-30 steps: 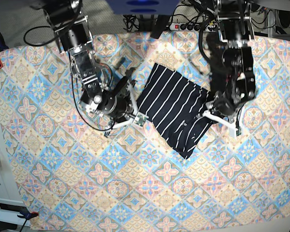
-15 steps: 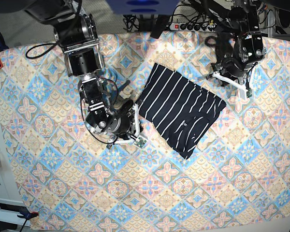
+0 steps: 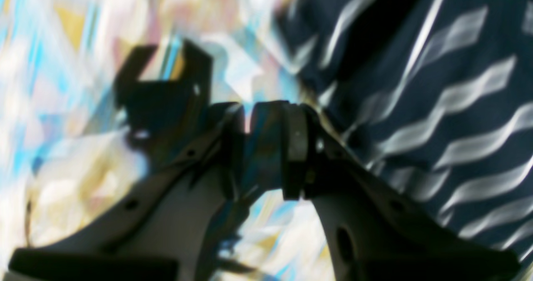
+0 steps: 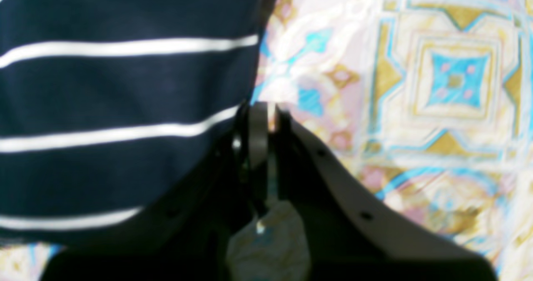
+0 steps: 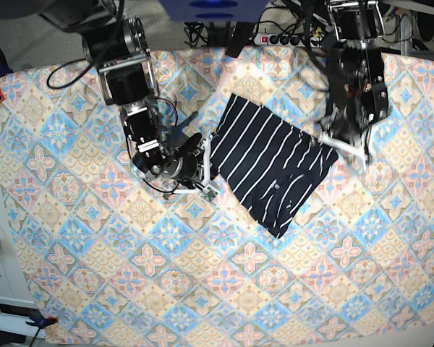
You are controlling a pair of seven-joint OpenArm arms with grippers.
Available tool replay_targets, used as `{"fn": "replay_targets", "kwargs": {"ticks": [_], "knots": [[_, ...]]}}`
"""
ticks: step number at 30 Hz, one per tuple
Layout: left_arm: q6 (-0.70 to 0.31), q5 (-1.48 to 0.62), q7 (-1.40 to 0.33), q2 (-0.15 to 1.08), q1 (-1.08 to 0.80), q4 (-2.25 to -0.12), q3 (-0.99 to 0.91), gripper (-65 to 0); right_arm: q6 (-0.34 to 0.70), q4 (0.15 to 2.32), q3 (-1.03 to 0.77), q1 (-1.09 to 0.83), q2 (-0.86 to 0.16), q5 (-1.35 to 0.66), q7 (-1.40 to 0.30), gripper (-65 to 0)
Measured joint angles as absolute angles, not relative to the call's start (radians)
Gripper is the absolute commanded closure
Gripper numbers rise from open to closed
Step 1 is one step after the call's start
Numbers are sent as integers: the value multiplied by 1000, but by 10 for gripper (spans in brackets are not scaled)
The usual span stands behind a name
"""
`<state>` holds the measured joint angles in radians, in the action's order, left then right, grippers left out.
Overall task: Fold the T-shirt properly
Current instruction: 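Press the bundle's edges flat with both grippers and release, then raise the left gripper away while the right gripper drags the bundle aside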
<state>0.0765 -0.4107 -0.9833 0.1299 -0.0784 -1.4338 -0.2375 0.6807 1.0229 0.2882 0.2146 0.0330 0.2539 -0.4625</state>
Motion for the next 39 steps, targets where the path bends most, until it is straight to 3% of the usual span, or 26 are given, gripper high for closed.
{"fn": "replay_targets", "kwargs": {"ticks": [9,16,23,31,39], "knots": [[80,-410,-817,118,98,-1224,-91,-145,697,1315,294,49,15,274,-670,-31],[81,-405,-731,58,214,-1075,6,-145,696,1489,290,-21,-6,281,-723,-31],[79,-414,-725,41,239,-1068,64,-145,703,1585,263,-37,-57,280,-726,-31],[74,-429,-841,87,92,-1357,-67,-145,696,1732,224,-77,-52,239,-722,-31],[76,-429,-846,147,-135,-1621,-187,-145,705,1760,303,-109,97,156,-724,-31]]}}
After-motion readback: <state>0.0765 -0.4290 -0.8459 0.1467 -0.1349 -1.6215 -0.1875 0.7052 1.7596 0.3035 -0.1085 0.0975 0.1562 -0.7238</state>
